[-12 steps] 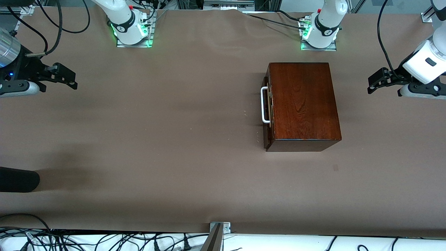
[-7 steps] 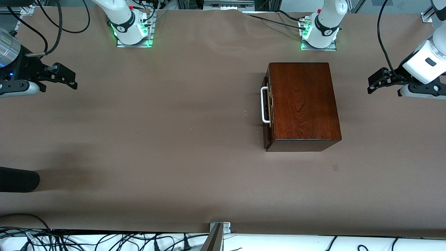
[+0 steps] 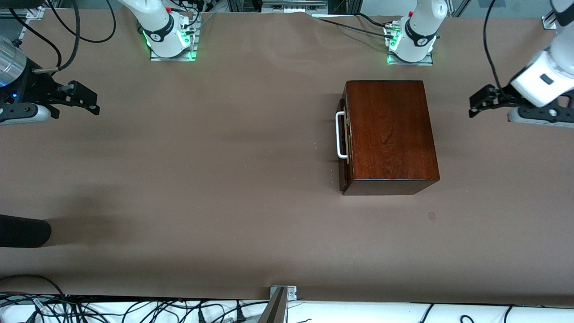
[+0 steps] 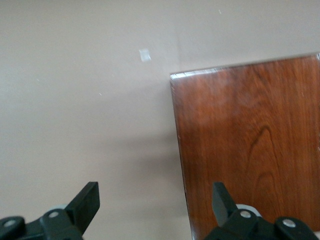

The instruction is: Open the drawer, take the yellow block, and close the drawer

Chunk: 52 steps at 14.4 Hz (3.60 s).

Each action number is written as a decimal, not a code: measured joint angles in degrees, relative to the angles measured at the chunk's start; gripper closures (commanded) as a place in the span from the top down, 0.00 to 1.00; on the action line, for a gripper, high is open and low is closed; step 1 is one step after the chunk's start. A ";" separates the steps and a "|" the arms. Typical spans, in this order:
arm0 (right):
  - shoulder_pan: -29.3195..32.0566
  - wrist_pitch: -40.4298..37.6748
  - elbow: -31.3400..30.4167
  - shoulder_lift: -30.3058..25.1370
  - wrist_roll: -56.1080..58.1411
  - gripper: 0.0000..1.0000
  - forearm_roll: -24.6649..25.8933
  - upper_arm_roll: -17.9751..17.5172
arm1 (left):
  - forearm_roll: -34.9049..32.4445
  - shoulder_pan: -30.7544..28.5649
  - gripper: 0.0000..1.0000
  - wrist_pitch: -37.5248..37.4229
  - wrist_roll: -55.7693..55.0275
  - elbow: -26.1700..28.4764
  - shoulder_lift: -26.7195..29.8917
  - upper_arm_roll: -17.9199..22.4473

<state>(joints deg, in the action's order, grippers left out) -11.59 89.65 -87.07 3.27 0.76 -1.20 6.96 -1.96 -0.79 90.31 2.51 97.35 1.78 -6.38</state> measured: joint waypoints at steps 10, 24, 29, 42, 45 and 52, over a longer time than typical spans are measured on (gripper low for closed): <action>-0.02 0.00 0.00 0.00 0.00 1.00 0.00 -0.01 | -0.05 7.32 1.00 -2.92 -15.87 -8.66 -16.35 -16.25; -0.02 0.00 0.00 0.00 0.00 1.00 0.00 -0.01 | -9.95 21.53 1.00 4.66 -45.50 -11.48 -35.21 -16.24; -0.03 0.00 0.00 0.00 0.00 1.00 0.00 -0.01 | -12.30 23.72 1.00 7.64 -48.73 -8.29 -35.29 -16.23; -0.03 0.00 0.00 0.00 0.00 1.00 0.00 -0.01 | -12.31 25.32 1.00 12.88 -52.50 -6.15 -36.32 -16.17; -0.03 0.00 0.00 0.00 0.00 1.00 0.00 -0.03 | -12.31 26.38 1.00 16.42 -53.75 -6.14 -36.37 -16.18; -0.05 0.00 0.00 0.00 0.00 1.00 0.00 -0.17 | -11.98 30.71 1.00 18.77 -57.14 -11.18 -38.84 -16.25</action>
<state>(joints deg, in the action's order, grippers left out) -11.64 89.66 -87.07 3.27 0.76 -1.19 6.79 -13.93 29.92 109.07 -54.63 86.17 -37.06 -22.64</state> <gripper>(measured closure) 0.000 0.000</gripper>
